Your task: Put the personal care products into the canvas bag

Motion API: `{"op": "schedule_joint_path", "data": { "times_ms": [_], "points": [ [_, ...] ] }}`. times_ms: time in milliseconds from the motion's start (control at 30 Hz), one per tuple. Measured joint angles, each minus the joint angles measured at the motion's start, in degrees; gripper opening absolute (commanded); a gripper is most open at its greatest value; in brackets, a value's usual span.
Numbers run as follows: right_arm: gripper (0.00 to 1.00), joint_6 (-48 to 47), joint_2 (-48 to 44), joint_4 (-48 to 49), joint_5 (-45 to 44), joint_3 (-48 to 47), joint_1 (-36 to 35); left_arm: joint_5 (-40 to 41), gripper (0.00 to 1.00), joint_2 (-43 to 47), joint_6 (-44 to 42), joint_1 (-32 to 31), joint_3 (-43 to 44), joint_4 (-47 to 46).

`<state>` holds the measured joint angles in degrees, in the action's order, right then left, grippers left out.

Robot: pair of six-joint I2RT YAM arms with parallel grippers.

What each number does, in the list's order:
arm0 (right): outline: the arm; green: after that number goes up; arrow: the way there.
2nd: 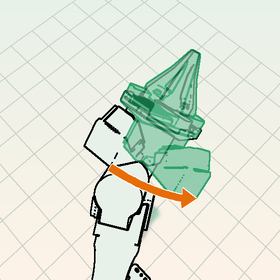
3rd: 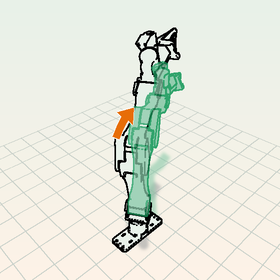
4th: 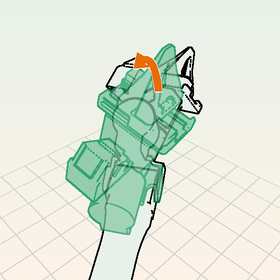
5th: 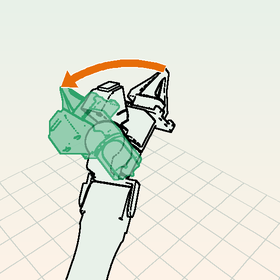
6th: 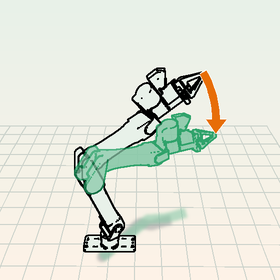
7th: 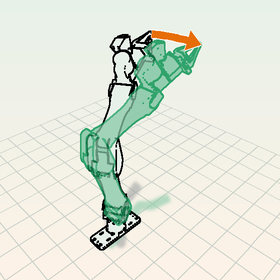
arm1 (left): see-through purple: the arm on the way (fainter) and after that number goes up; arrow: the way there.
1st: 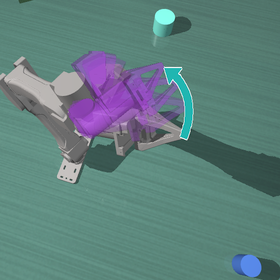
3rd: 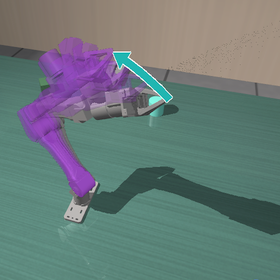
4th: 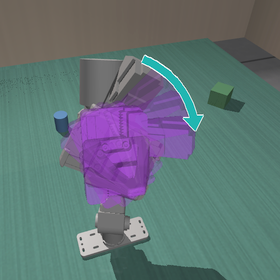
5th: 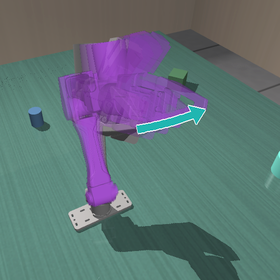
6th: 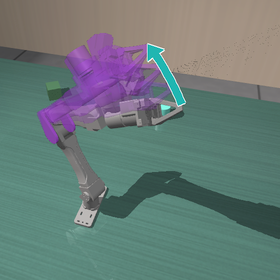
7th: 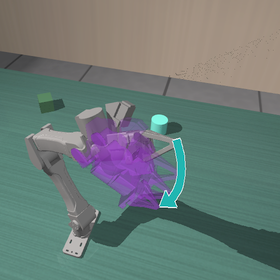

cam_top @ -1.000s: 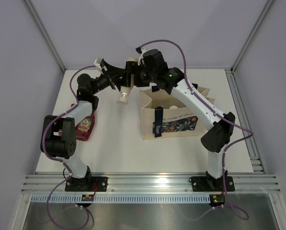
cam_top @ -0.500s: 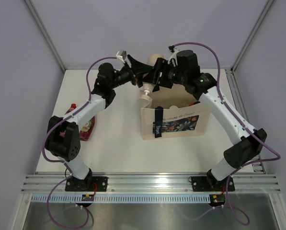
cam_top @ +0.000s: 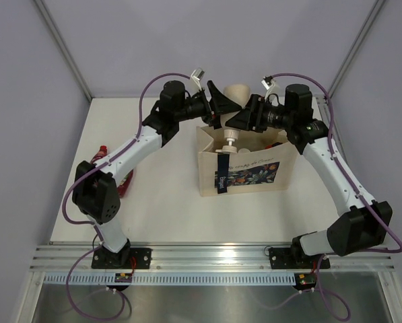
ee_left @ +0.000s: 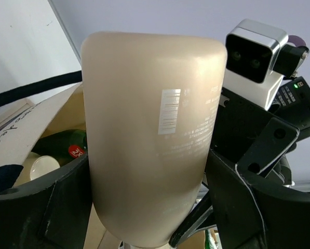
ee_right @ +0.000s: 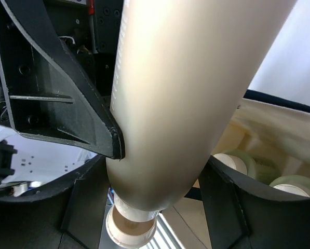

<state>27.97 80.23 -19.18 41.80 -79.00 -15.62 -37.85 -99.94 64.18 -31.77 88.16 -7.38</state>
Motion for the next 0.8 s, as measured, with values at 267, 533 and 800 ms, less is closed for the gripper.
{"op": "schedule_joint_path", "data": {
  "times_ms": [267,533,800],
  "points": [
    [0.0,6.29,0.44,10.86,6.38,3.13,4.15,0.63,0.99,0.07,-1.95,-0.31,0.74,0.22],
    [0.0,10.6,0.44,19.56,10.03,3.5,6.03,0.57,0.99,0.07,-2.29,0.04,2.91,0.35],
    [0.0,9.4,0.81,19.96,13.97,3.5,7.34,-0.66,0.99,0.28,-4.17,0.37,3.76,2.67]
  ]
}}
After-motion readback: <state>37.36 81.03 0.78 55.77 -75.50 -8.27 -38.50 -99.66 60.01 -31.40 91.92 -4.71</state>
